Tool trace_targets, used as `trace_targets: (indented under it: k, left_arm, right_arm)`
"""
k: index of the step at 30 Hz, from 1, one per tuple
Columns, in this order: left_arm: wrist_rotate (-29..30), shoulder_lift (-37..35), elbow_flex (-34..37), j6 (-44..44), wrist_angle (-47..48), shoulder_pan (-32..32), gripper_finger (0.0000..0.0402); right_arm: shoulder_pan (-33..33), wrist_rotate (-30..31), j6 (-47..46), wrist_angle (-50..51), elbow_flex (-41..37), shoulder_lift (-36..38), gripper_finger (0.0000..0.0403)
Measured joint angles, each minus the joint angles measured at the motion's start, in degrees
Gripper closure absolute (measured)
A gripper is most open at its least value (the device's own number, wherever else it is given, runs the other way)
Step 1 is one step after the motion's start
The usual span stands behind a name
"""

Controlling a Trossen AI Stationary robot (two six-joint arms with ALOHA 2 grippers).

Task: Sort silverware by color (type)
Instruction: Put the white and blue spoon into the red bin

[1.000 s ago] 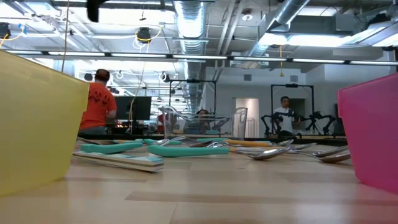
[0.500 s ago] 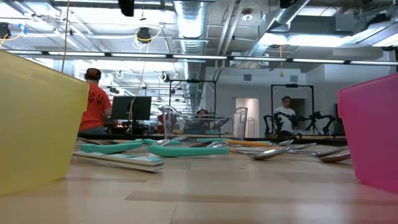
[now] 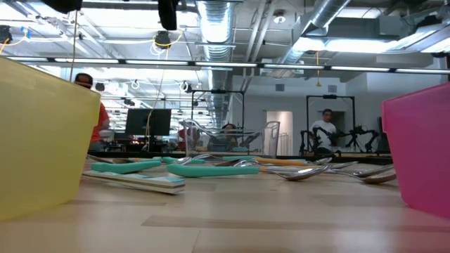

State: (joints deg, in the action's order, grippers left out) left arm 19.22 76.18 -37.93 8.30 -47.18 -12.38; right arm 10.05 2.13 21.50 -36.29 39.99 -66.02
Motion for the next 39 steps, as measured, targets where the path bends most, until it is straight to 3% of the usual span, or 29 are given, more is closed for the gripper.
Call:
trace_targets:
  k: [11,29,34,39]
  left_arm:
    - [0.0,7.5,0.0,2.6,-6.6,1.0,0.0401]
    - [0.0,7.5,0.0,3.9,-6.2,3.0,0.0401]
    - [0.0,7.5,0.0,3.9,-6.2,3.1,0.0401]
    - [0.0,7.5,0.0,3.9,-5.9,3.0,0.0401]
  right_arm:
    - [-0.3,-0.5,0.0,-9.0,0.1,-3.7,0.0138]
    - [0.5,-0.9,0.0,-11.0,1.6,-3.7,0.0143]
    - [0.4,-0.8,-0.1,-10.9,2.1,-3.7,0.0166]
    - [0.5,-0.7,-0.2,-10.8,2.1,-3.7,0.0227]
